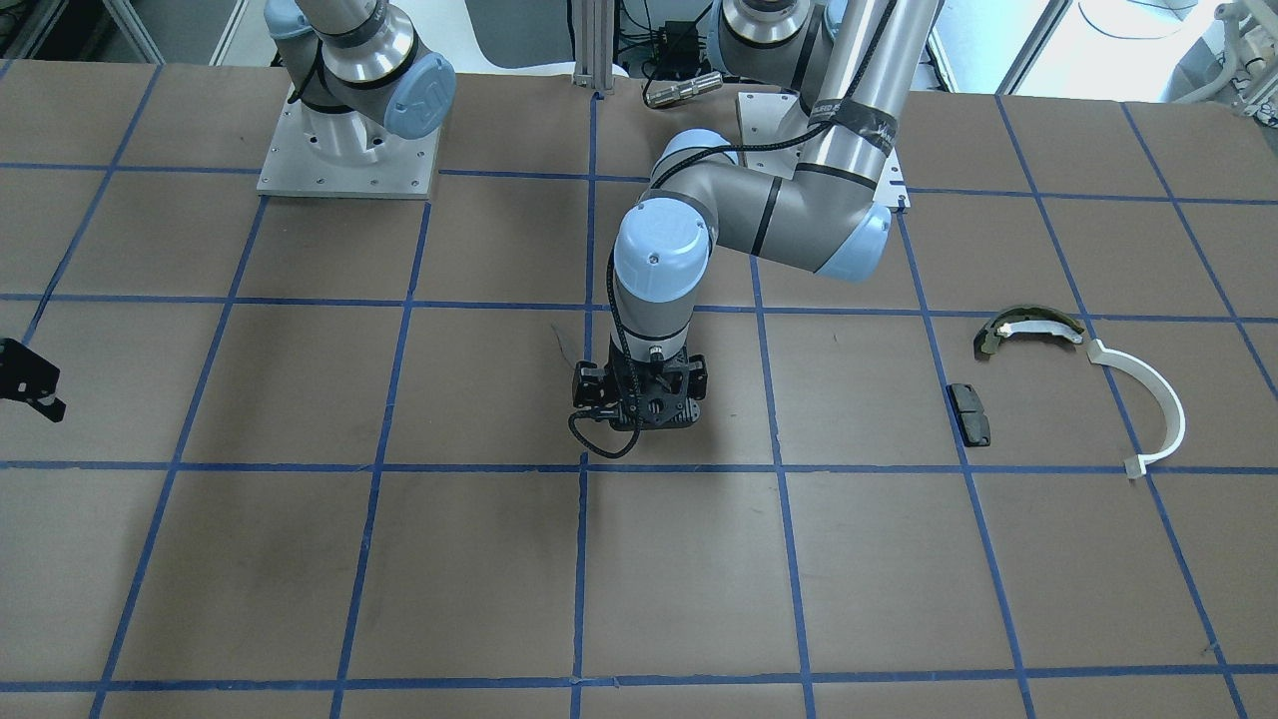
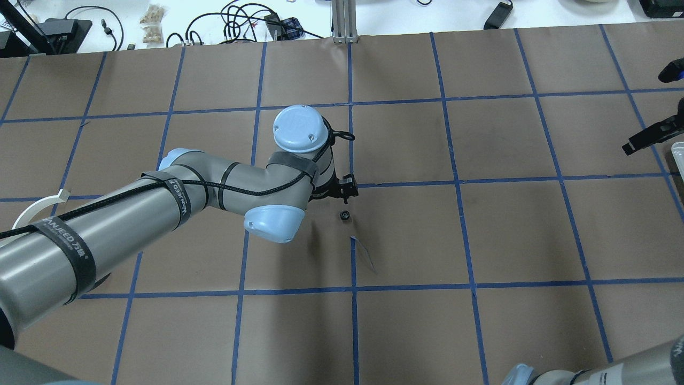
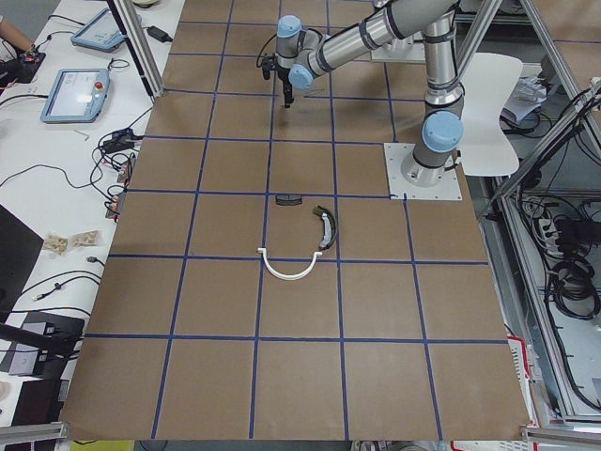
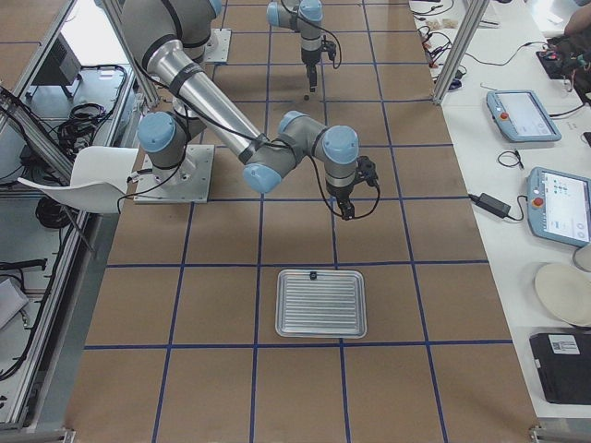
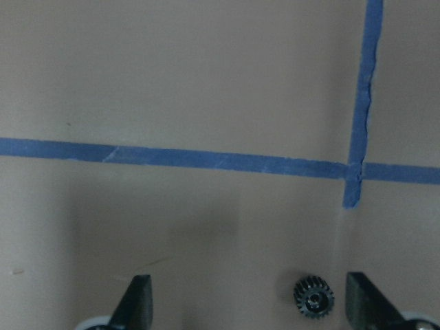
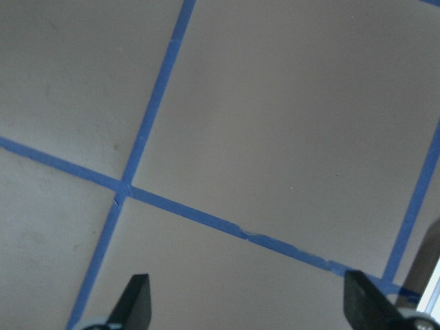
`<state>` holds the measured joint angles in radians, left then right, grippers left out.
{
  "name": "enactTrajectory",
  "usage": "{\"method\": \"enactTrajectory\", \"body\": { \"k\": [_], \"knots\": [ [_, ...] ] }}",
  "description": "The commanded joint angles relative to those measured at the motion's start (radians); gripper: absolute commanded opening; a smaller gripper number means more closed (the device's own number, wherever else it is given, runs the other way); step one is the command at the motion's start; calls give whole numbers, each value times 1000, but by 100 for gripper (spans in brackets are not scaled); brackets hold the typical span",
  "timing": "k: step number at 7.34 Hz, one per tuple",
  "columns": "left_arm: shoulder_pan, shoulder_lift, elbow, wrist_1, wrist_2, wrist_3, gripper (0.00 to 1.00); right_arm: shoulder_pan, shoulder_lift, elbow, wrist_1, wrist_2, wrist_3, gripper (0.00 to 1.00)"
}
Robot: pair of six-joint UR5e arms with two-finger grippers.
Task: Place bearing gear from tray to pile
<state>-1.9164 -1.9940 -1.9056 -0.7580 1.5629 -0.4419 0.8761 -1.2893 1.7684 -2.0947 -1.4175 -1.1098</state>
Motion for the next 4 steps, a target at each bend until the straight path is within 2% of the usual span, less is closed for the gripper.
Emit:
{"method": "enactTrajectory", "body": {
  "k": [1,3,4],
  "knots": [
    [-47,-37,5,28,3,-14,100,-107,11,-3,-5,5,-366,100],
    [-82,-54,28,23,5,-43,100,-196,50,-3,-4,8,-583,100],
    [-81,-57,31,23,6,-37,91,-218,71,-12,-7,6,-650,100]
  ]
}}
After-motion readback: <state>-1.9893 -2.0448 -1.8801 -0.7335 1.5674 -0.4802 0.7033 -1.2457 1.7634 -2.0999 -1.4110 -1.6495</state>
